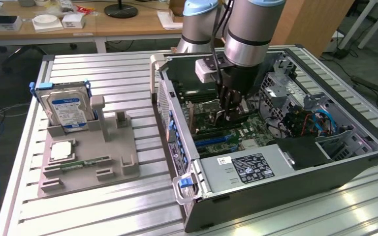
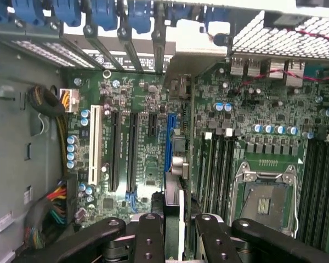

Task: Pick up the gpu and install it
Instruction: 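Insert the gpu into the slot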

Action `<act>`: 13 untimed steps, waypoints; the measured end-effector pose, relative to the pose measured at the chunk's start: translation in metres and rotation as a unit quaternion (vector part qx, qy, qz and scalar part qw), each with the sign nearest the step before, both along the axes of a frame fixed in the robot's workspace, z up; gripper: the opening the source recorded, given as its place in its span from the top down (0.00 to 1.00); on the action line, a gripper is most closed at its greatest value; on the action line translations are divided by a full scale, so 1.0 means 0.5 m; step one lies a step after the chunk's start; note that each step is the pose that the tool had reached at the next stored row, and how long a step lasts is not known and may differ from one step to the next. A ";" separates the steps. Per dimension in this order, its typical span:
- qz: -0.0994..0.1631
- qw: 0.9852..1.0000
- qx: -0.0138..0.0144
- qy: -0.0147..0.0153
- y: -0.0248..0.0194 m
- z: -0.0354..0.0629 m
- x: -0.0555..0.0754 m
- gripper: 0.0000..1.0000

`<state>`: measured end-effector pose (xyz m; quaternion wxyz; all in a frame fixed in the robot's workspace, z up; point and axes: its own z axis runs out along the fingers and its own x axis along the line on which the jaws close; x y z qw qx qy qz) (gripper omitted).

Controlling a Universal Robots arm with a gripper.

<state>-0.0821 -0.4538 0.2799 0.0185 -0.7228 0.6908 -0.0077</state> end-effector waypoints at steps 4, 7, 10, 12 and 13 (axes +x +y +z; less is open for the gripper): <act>0.000 1.000 0.000 0.000 -0.0063 -0.002 -0.001 0.73; 0.000 1.000 0.000 0.000 -0.0084 -0.004 -0.003 0.73; 0.000 1.000 0.000 0.000 -0.0085 -0.007 -0.005 0.73; 0.000 1.000 0.000 0.000 -0.0085 -0.007 -0.005 0.73; 0.000 1.000 0.000 0.000 -0.0085 -0.007 -0.005 0.73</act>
